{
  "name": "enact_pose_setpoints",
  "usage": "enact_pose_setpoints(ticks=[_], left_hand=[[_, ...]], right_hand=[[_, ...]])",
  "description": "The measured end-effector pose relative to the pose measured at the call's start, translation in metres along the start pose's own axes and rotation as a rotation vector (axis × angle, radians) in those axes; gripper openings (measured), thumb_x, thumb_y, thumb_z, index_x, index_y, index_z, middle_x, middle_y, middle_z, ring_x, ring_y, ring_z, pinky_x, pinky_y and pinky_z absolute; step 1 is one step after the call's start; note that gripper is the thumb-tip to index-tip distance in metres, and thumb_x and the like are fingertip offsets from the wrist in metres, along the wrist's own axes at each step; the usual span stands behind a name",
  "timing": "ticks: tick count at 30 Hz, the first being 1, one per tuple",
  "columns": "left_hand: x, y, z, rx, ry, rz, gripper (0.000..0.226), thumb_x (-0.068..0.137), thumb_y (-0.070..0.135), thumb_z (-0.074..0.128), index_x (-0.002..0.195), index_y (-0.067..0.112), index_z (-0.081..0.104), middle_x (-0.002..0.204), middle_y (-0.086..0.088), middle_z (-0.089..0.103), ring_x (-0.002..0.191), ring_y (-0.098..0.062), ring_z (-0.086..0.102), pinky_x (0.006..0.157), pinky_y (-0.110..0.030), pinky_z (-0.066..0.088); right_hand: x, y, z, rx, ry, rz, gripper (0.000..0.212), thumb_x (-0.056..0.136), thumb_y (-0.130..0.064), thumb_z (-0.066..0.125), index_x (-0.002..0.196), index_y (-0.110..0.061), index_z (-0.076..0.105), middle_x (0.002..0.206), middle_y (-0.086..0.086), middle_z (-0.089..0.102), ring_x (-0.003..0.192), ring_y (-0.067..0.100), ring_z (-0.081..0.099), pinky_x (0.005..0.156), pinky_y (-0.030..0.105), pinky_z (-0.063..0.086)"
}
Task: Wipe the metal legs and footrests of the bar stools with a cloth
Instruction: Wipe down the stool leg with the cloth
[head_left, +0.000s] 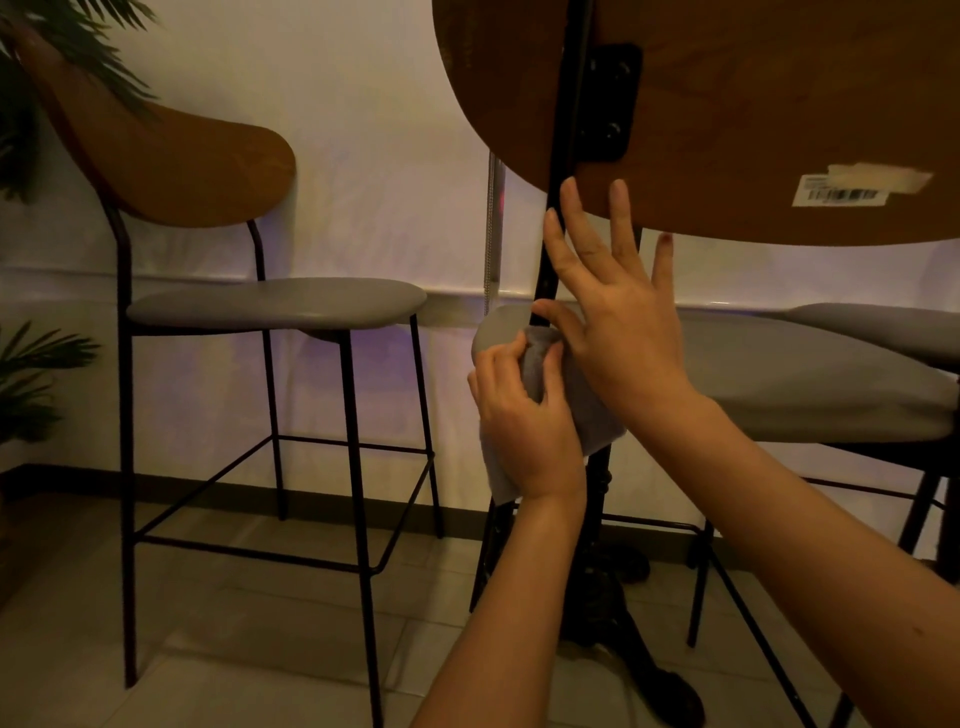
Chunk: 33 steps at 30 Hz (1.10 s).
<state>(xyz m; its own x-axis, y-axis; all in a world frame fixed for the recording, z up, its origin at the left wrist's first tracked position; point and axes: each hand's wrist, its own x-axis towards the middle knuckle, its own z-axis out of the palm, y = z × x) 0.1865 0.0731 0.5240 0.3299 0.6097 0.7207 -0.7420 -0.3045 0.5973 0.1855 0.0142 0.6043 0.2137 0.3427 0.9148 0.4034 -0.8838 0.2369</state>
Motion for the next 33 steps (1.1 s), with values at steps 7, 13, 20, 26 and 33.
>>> enact_pose_setpoints(ticks=[7, 13, 20, 26, 33], left_hand=[[0.002, -0.003, 0.008, 0.094, 0.054, 0.023, 0.026, 0.091, 0.036, 0.049, 0.098, 0.014, 0.061, 0.095, 0.001, 0.055, 0.091, -0.011, 0.05, 0.07, -0.035, 0.05], [-0.014, -0.011, -0.004, 0.093, 0.059, 0.005, 0.025, 0.089, 0.034, 0.049, 0.096, 0.013, 0.061, 0.092, 0.0, 0.054, 0.09, -0.011, 0.049, 0.076, -0.012, 0.04], [-0.035, -0.026, -0.021, 0.008, 0.028, -0.031, 0.026, 0.087, 0.037, 0.049, 0.102, 0.017, 0.059, 0.093, 0.013, 0.046, 0.09, -0.013, 0.055, 0.075, -0.019, 0.048], [-0.012, -0.009, -0.006, -0.011, 0.037, -0.008, 0.027, 0.088, 0.033, 0.051, 0.097, 0.01, 0.061, 0.096, 0.002, 0.051, 0.092, -0.017, 0.054, 0.077, -0.03, 0.052], [0.005, 0.005, 0.008, -0.063, 0.114, -0.089, 0.021, 0.088, 0.036, 0.055, 0.083, 0.016, 0.057, 0.087, -0.001, 0.053, 0.083, -0.022, 0.054, 0.071, -0.046, 0.05]], right_hand=[[-0.001, -0.001, 0.002, -0.005, 0.016, 0.006, 0.067, 0.086, -0.03, 0.059, 0.144, -0.013, 0.03, 0.153, 0.005, 0.023, 0.14, 0.034, 0.012, 0.102, 0.069, 0.018], [-0.002, -0.002, -0.001, -0.012, 0.019, 0.012, 0.067, 0.085, -0.029, 0.061, 0.143, -0.013, 0.031, 0.153, 0.005, 0.023, 0.14, 0.034, 0.013, 0.104, 0.069, 0.016], [-0.003, -0.002, 0.003, 0.007, 0.012, 0.023, 0.066, 0.087, -0.027, 0.061, 0.143, -0.012, 0.03, 0.153, 0.006, 0.022, 0.14, 0.035, 0.012, 0.104, 0.068, 0.017], [-0.003, -0.002, 0.003, 0.04, -0.002, 0.017, 0.065, 0.088, -0.028, 0.058, 0.144, -0.013, 0.028, 0.153, 0.006, 0.021, 0.141, 0.035, 0.01, 0.105, 0.067, 0.015], [-0.004, 0.001, 0.0, 0.021, -0.01, 0.008, 0.059, 0.09, -0.038, 0.038, 0.143, -0.013, 0.03, 0.152, 0.004, 0.024, 0.14, 0.032, 0.014, 0.102, 0.071, 0.017]])
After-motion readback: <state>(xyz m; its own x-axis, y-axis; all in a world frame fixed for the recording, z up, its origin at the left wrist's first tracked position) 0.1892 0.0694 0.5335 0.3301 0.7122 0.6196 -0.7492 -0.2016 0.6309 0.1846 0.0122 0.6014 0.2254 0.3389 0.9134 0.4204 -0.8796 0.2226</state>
